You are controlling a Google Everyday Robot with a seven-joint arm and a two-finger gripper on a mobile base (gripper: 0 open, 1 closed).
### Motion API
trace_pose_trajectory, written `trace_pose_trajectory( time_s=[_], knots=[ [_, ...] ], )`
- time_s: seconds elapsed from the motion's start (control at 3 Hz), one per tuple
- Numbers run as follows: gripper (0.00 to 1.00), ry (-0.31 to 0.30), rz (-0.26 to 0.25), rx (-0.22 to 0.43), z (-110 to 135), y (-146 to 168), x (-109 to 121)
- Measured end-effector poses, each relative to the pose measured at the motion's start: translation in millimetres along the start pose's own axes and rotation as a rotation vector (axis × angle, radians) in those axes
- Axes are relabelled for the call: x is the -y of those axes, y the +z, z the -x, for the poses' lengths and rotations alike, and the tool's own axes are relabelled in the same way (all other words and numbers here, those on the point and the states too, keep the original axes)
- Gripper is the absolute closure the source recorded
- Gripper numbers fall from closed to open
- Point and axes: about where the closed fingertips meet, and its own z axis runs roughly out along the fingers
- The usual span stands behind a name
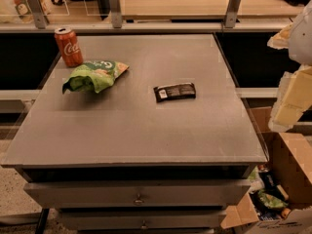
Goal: Pick rxbar chocolate
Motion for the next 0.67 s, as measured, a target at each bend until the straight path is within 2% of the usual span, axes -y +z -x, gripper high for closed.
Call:
trace_pose_trajectory(
  time_s=[0.33,0.67],
  knots=[
    [0.0,-0.024,-0.04,-0.007,13.0,5.0,7.6],
    [0.0,-0.031,-0.04,-0.008,18.4,11.2,9.2]
  ],
)
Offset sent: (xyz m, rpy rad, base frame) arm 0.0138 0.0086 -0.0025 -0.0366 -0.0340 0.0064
